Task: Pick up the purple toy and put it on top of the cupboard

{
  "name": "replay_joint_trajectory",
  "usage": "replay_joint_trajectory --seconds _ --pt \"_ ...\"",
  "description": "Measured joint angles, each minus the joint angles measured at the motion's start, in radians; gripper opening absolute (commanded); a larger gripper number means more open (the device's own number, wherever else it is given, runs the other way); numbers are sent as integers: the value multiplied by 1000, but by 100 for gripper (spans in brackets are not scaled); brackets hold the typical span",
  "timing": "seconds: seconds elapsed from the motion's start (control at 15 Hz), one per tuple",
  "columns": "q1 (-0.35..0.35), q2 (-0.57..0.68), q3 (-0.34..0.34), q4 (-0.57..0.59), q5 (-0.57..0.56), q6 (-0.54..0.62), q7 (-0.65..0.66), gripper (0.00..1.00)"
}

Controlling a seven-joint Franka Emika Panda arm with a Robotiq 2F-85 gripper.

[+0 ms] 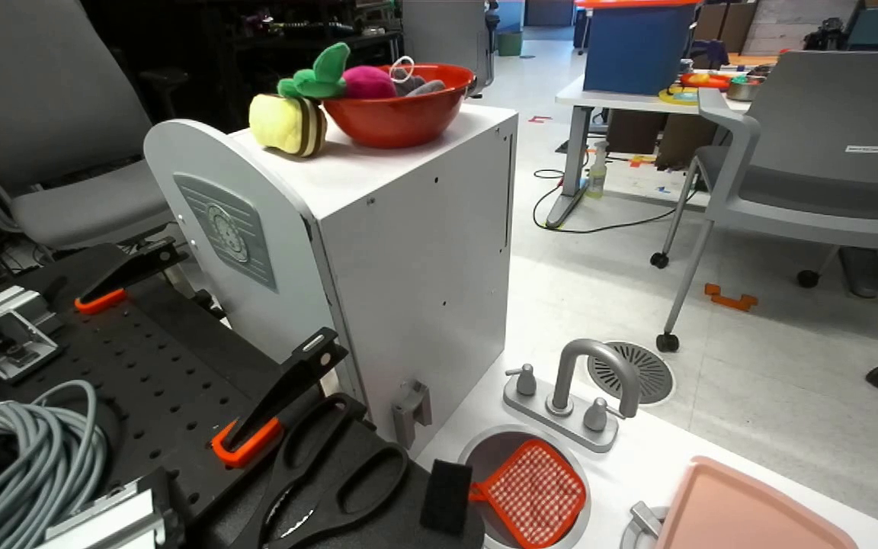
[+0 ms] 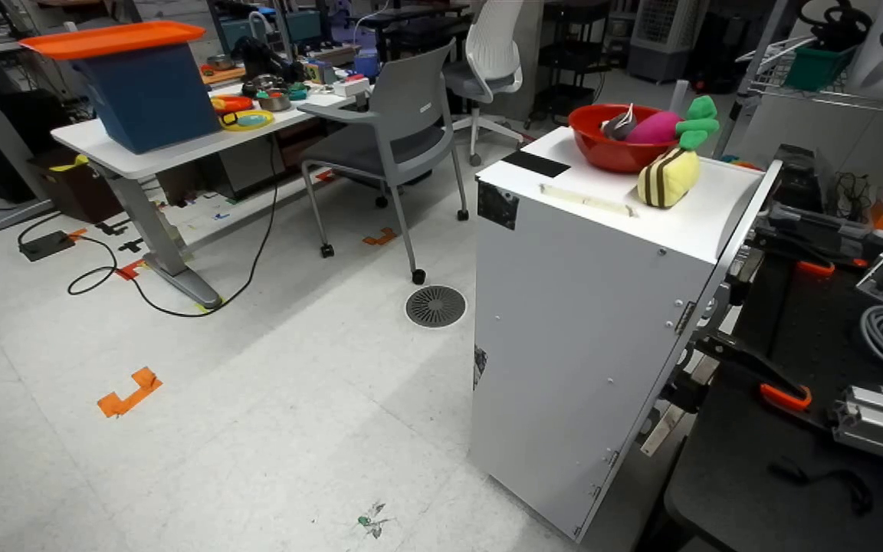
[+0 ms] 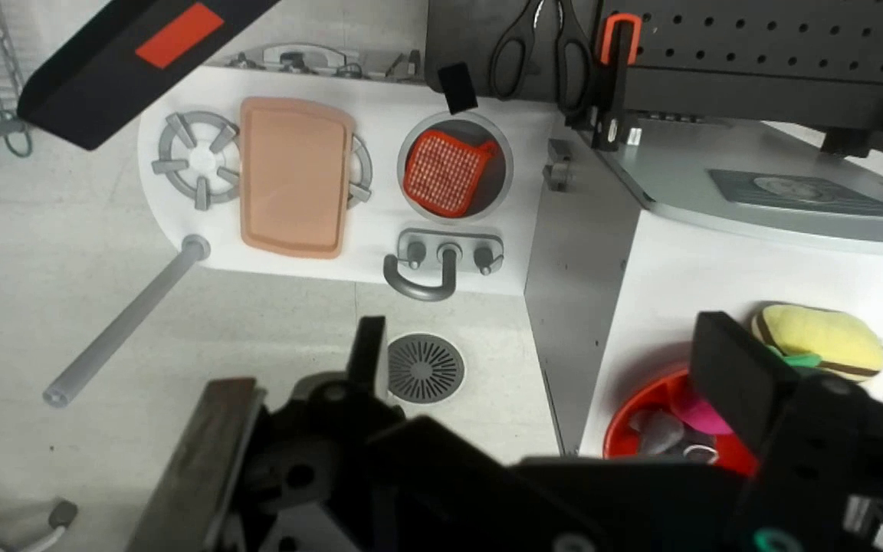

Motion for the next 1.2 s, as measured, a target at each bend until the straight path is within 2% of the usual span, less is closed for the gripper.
replay_joint_trajectory --seconds 0.27,1.2 --pt "-1 131 -19 59 30 0 6 100" --pt "-1 382 68 274 33 4 20 100"
